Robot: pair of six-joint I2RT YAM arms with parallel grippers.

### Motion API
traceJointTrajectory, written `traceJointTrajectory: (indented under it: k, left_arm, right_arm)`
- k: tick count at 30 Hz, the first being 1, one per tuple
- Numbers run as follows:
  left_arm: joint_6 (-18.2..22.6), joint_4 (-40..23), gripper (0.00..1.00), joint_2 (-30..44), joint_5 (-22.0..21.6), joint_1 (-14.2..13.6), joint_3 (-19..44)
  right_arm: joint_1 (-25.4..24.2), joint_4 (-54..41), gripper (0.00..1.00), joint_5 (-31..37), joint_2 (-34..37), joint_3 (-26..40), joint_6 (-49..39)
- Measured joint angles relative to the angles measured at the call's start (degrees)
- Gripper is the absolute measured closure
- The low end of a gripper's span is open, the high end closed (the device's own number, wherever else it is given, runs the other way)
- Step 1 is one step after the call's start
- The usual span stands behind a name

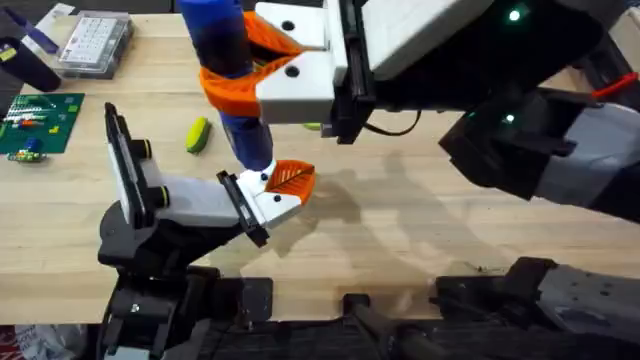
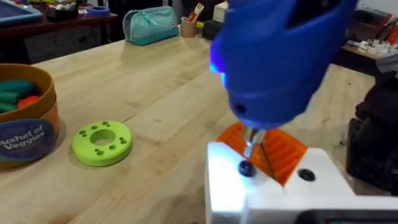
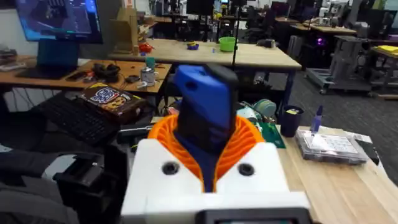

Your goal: Pick up the gripper from the table and insert it into the empty holder that is missing its gripper. Then pick up a screw, insert it into the mounting hole, and use the screwdriver to tighten it. Finally, clean up the table by picking up the vegetable and placing it into the bucket.

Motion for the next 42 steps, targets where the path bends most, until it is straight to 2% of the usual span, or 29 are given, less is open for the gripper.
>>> traceJointTrajectory:
  k: [42]
  left_arm:
    - [-0.2,0.0,0.988,0.0,0.0,0.0,0.0]
  right_arm:
    - [0.0,-1.0,0.956,0.2,1.6,0.0,0.3]
